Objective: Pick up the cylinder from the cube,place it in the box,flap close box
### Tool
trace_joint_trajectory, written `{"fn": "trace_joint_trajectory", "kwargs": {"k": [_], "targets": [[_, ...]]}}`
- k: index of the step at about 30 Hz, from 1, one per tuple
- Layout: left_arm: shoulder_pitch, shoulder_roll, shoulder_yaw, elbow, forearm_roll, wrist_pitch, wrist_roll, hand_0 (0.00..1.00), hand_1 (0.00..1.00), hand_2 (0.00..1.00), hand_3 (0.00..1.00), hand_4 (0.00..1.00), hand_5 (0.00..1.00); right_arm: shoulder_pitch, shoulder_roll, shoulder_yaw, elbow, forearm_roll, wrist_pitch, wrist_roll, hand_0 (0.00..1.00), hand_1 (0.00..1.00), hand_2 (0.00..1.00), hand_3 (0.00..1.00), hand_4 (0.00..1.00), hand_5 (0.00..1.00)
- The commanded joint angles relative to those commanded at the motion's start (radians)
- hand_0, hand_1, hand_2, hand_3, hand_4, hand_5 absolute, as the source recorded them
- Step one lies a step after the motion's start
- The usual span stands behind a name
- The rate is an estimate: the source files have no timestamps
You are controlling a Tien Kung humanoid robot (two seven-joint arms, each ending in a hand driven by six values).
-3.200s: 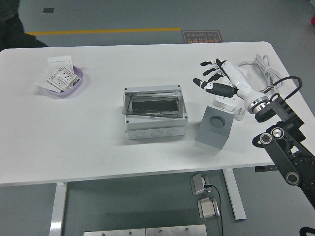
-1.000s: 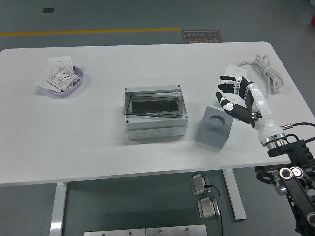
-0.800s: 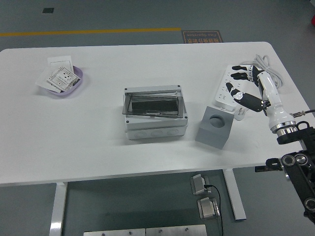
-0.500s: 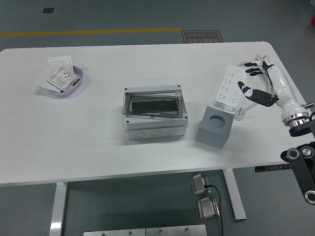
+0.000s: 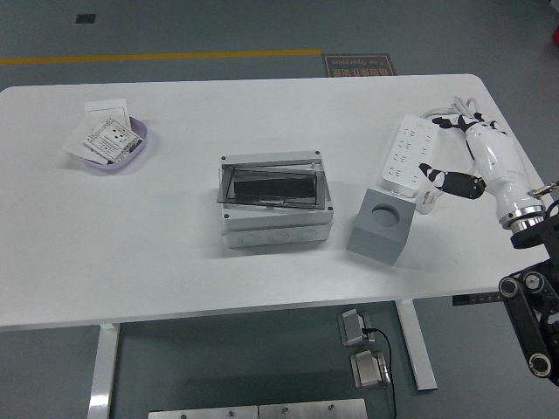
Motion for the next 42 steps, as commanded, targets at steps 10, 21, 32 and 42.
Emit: {"fn": "trace_joint_trajectory", "kwargs": {"k": [10, 21, 32, 42], "targets": [[0.007, -0.002, -0.003, 0.000, -0.013, 0.007, 0.004, 0.621, 0.666, 0.620, 0.637, 0.727, 0.344, -0.011, -0.014, -0.046, -0.008, 0.000, -0.022, -0.004, 0.947, 0.748, 0.714, 0.721, 0.887, 0.257], [0.018, -0.007, 0.009, 0.000, -0.029, 0.052, 0.032, 0.621, 0.666, 0.620, 0.638, 0.727, 0.344, -0.002, -0.054, -0.088, -0.008, 0.037, -0.033, 0.001, 0.916, 0.711, 0.676, 0.705, 0.863, 0.225], [0.029, -0.009, -0.030, 0.000, -0.006, 0.045, 0.032, 0.619, 0.664, 0.621, 0.637, 0.722, 0.342, -0.022, -0.034, -0.048, 0.012, 0.233, -0.020, 0.043, 0.800, 0.650, 0.651, 0.695, 0.857, 0.228], [0.034, -0.010, -0.040, 0.000, -0.001, 0.044, 0.027, 0.592, 0.664, 0.623, 0.639, 0.723, 0.343, -0.039, -0.022, -0.021, 0.008, 0.444, -0.005, 0.075, 0.752, 0.646, 0.662, 0.696, 0.853, 0.234]]}}
